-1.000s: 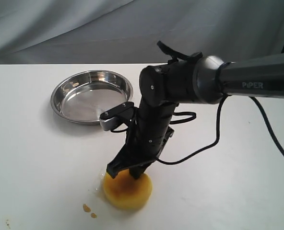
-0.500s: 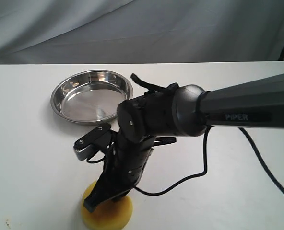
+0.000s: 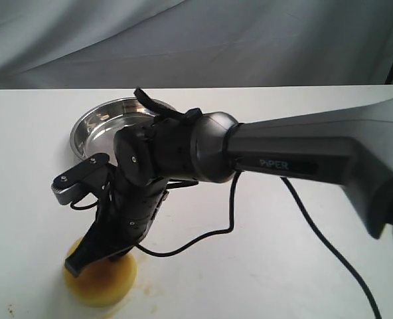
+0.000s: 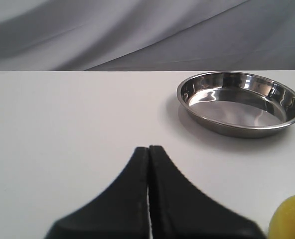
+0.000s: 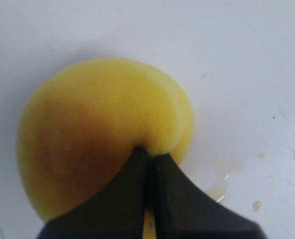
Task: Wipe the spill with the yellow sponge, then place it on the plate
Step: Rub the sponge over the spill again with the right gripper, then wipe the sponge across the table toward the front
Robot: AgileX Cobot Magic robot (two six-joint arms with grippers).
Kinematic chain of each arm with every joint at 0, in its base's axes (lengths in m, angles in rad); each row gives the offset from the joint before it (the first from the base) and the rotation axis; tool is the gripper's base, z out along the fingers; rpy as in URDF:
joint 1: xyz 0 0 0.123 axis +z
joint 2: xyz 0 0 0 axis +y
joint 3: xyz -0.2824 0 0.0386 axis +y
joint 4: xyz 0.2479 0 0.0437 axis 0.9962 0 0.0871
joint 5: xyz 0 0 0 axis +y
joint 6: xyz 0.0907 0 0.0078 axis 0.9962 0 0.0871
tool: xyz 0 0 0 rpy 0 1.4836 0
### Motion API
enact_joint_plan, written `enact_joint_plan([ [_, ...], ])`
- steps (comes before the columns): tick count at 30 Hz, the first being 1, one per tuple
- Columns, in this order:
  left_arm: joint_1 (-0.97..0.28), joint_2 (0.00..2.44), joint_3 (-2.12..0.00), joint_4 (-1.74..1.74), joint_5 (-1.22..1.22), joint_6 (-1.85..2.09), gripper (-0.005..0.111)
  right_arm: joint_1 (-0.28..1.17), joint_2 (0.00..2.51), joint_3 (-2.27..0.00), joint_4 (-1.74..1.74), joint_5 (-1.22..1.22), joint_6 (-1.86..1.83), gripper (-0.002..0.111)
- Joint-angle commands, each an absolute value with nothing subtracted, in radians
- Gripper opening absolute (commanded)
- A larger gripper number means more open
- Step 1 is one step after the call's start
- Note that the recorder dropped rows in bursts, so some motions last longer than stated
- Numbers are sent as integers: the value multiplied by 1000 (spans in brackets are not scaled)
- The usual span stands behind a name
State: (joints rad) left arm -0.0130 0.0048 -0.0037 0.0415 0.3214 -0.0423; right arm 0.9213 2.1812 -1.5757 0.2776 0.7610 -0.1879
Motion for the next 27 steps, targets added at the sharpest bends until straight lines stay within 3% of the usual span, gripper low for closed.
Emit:
enact_joint_plan([
  [1,-10,0,0,40,310,-44,0,876,2222,-1606,244,826,-148,0],
  [13,-10,0,0,40,310,-44,0,735,2215,-1606,163,883,-82,0],
  [27,-10,0,0,40,310,-44,0,984,2220,-1606,185,956,-158,0],
])
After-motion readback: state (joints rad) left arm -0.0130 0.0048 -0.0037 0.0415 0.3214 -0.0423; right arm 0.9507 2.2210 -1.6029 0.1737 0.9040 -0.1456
